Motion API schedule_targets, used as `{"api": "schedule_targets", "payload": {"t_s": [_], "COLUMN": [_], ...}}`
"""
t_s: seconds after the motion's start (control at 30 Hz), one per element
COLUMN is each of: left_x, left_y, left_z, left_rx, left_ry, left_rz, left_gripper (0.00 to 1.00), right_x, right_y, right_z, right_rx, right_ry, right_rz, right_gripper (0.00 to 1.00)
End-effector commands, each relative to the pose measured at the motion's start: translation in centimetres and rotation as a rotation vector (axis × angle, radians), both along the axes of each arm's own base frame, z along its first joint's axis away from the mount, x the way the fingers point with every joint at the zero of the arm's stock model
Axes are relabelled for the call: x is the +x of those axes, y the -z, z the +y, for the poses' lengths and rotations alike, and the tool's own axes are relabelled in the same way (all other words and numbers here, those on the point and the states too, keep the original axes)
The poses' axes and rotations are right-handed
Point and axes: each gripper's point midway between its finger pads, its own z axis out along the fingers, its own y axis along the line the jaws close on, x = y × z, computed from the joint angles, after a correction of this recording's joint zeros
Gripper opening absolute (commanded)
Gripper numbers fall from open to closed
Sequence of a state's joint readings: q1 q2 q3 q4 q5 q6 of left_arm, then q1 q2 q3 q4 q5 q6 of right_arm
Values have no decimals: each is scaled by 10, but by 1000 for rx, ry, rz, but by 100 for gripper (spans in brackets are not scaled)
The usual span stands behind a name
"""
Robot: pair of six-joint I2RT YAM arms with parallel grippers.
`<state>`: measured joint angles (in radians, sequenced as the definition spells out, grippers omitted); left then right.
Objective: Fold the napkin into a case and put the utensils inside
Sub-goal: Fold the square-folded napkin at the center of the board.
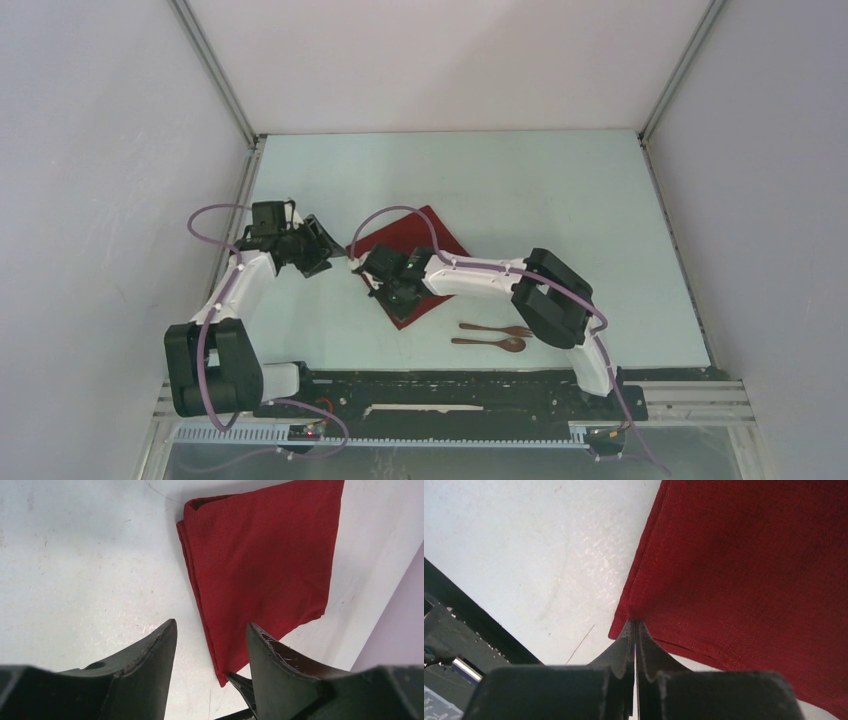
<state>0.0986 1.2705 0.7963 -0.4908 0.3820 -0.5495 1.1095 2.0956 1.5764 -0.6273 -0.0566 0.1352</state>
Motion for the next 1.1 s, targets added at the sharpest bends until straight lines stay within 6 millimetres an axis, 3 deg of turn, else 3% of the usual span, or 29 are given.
{"api": "schedule_targets", "payload": {"t_s": [0.0,0.43,0.6,0.8,0.93,1.07], "left_x": [6,10,24,46,63,75], "left_y": [-2,3,4,18,26,31], "left_z": [-3,-12,-29,-28,-33,-39], "left_rx": [-30,-92,-220,-208,-259,-272], "left_ry": [13,15,27,-18,-46,-61], "left_rz": [-27,-16,0,30,46,54], "left_gripper": [59,59,53,49,32,25], "right_x": [-7,-20,-22,-21,-22,-25], "right_y": [-36,-23,-17,-13,-11,-24], "right_z": [-1,-1,1,-1,-2,-1], "right_rx": [67,81,87,84,84,123], "right_ry": [0,0,14,35,40,50], "right_rz": [-18,40,59,75,86,127], "right_gripper": [0,0,0,0,0,16]}}
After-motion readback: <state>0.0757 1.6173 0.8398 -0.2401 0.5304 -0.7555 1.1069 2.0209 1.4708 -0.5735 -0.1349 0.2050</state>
